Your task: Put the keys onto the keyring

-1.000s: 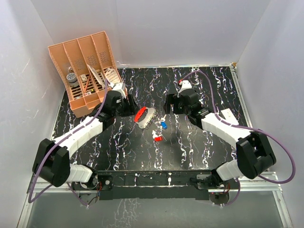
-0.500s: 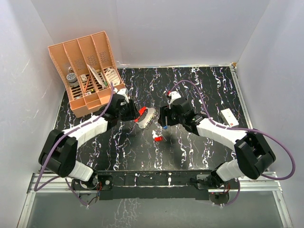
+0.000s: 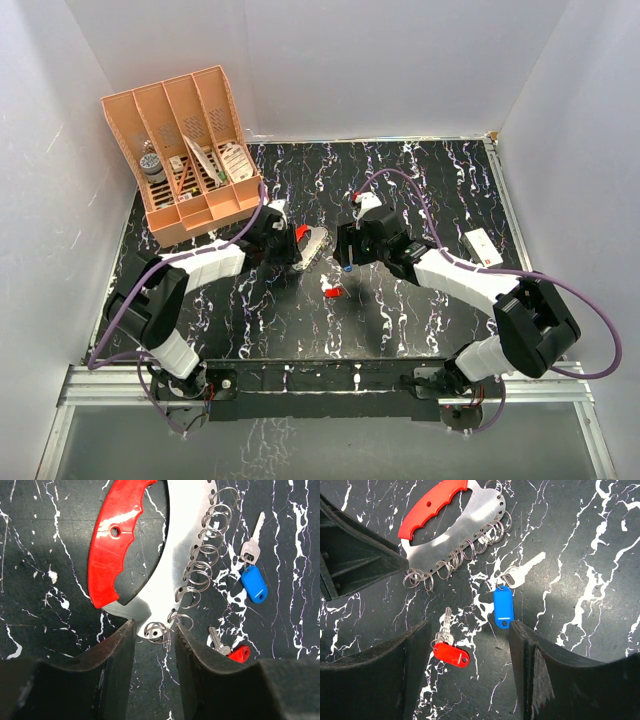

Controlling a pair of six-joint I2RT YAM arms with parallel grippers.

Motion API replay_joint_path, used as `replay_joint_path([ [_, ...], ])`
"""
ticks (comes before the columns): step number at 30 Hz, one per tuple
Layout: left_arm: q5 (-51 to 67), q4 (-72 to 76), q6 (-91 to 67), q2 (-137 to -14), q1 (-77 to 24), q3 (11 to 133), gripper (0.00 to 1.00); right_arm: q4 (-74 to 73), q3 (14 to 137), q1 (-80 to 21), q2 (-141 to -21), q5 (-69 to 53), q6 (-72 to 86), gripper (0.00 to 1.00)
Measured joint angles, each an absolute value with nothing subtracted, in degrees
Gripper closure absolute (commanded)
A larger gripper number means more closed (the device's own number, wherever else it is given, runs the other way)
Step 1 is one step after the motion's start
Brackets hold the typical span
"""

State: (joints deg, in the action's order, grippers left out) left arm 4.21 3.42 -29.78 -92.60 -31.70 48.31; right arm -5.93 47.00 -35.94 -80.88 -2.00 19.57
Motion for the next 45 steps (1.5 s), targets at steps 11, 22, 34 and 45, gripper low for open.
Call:
replay_joint_path([
  [11, 4.05, 3.07, -29.06, -94.54, -32.73, 49.63, 0.71, -5.96, 47.00, -35.94, -80.88, -1.23, 19.57, 0.37],
  [22, 3.92, 1.98, -28.32, -95.26, -33.30, 51.03, 0.73, -5.96, 47.00, -35.94, -80.88, -0.99, 19.59, 0.37],
  [34, 3.84, -0.10, -27.86, -96.36, -33.56, 51.96, 0.79, -5.96, 47.00, -35.94, -80.88, -0.43, 19.59, 0.36],
  [45, 3.88, -0.49, -27.55, -98.06, -33.58, 52.77, 0.79, -6.00, 47.00, -35.94, -80.88, -0.08, 19.59, 0.35],
])
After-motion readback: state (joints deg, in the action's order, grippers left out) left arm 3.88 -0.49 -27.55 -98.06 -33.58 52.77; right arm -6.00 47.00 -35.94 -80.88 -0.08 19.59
